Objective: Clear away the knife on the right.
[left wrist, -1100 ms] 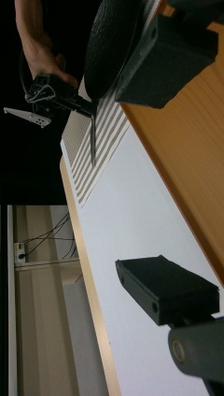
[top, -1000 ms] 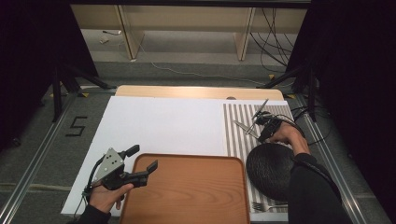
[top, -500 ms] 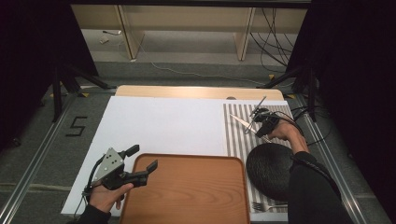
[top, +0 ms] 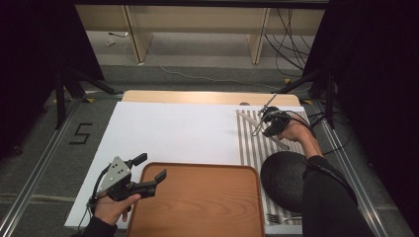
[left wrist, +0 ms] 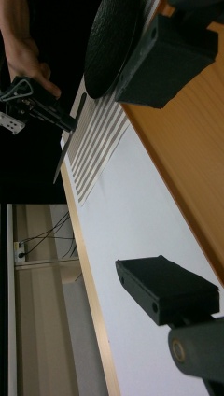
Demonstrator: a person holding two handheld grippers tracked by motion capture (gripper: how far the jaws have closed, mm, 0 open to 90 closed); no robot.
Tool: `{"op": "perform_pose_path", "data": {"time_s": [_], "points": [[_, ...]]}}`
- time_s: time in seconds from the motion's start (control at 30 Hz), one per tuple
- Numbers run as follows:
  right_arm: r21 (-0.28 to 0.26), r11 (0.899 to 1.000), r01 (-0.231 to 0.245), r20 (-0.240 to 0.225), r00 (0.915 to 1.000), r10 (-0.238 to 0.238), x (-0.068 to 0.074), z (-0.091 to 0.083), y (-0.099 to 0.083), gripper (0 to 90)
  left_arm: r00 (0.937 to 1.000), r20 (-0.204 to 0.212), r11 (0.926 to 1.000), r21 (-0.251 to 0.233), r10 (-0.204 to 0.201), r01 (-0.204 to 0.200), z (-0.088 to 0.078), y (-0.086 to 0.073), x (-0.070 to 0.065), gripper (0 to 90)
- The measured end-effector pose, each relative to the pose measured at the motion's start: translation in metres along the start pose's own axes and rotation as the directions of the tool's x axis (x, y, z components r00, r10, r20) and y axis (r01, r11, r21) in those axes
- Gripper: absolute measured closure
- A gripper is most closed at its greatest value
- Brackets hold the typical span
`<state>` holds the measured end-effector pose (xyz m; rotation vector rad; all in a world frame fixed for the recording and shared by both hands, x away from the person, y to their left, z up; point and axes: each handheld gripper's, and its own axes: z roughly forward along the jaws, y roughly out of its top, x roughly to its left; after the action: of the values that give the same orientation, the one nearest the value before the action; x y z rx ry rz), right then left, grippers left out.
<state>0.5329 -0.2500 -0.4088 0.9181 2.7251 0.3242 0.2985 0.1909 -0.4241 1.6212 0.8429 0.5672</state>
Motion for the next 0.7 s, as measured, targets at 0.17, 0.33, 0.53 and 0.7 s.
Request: {"op": "perform_pose_path", "data": {"time_s": [0.17, 0.33, 0.53, 0.7], "points": [[-0.036, 0.999, -0.016, -0.022, 0.9996, 0.015, 0.005, -0.016, 0.003, 80.4, 1.0000, -0.002, 1.0000, -0.001, -0.001, 0.001, 0.000, 0.000, 0.000, 16.0], [-0.079, 0.996, -0.045, -0.082, 0.9959, 0.038, 0.015, -0.027, 0.001, 80.4, 1.0000, -0.002, 1.0000, 0.004, 0.003, -0.003, 0.000, 0.000, 0.000, 16.0], [-0.135, 0.988, -0.077, -0.138, 0.9887, 0.058, 0.030, -0.037, -0.008, 80.4, 1.0000, -0.001, 1.0000, 0.006, 0.001, -0.001, 0.001, 0.000, 0.000, 16.0], [-0.165, 0.980, -0.108, -0.173, 0.9817, 0.079, 0.040, -0.044, -0.013, 80.4, 1.0000, -0.004, 1.0000, 0.004, 0.001, -0.001, 0.001, 0.000, 0.000, 16.0]]}}
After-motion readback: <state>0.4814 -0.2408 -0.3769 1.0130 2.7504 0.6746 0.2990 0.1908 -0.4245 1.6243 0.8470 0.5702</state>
